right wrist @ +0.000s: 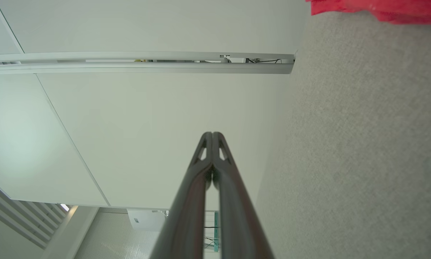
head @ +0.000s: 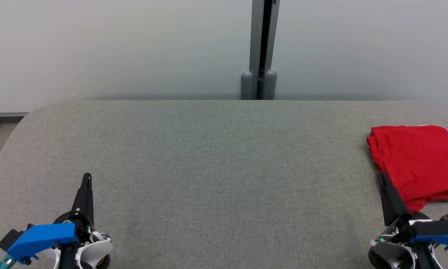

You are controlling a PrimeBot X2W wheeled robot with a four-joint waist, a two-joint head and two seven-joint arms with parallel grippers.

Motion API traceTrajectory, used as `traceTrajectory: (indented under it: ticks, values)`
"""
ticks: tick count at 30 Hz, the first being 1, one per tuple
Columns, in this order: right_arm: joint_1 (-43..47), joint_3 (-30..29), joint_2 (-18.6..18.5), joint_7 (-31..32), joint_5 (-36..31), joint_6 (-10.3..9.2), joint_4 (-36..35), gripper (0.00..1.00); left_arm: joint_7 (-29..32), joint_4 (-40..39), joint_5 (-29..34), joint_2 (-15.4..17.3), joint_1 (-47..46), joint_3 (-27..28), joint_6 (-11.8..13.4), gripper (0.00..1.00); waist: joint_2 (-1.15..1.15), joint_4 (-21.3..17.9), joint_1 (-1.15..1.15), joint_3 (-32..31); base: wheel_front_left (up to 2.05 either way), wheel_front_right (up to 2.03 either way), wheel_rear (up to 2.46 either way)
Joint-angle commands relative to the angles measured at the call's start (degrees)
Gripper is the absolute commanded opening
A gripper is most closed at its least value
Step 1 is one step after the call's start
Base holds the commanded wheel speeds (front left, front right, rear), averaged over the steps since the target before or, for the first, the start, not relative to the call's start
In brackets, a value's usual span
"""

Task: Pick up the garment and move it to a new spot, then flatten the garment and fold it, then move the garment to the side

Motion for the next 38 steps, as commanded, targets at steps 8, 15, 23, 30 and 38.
traceTrajectory:
  ticks: [8,15,23,30,38]
  values:
    - [-0.6,-0.1,-0.3,0.2,0.1,0.02,-0.2,0.0,0.2,0.0,0.0,-0.2,-0.6,0.2,-0.2,0.0,0.0,0.0,0.0,0.0,0.0,0.0,0.0]
    - [-0.6,-0.1,-0.3,0.2,0.1,0.02,-0.2,0.0,0.2,0.0,0.0,-0.2,-0.6,0.2,-0.2,0.0,0.0,0.0,0.0,0.0,0.0,0.0,0.0]
    - [-0.6,-0.1,-0.3,0.2,0.1,0.02,-0.2,0.0,0.2,0.0,0.0,-0.2,-0.6,0.2,-0.2,0.0,0.0,0.0,0.0,0.0,0.0,0.0,0.0]
    - [-0.6,-0.1,-0.3,0.2,0.1,0.02,-0.2,0.0,0.2,0.0,0.0,-0.2,-0.6,0.2,-0.2,0.0,0.0,0.0,0.0,0.0,0.0,0.0,0.0]
    - [-0.6,-0.1,-0.3,0.2,0.1,0.02,-0.2,0.0,0.2,0.0,0.0,-0.2,-0.6,0.2,-0.2,0.0,0.0,0.0,0.0,0.0,0.0,0.0,0.0]
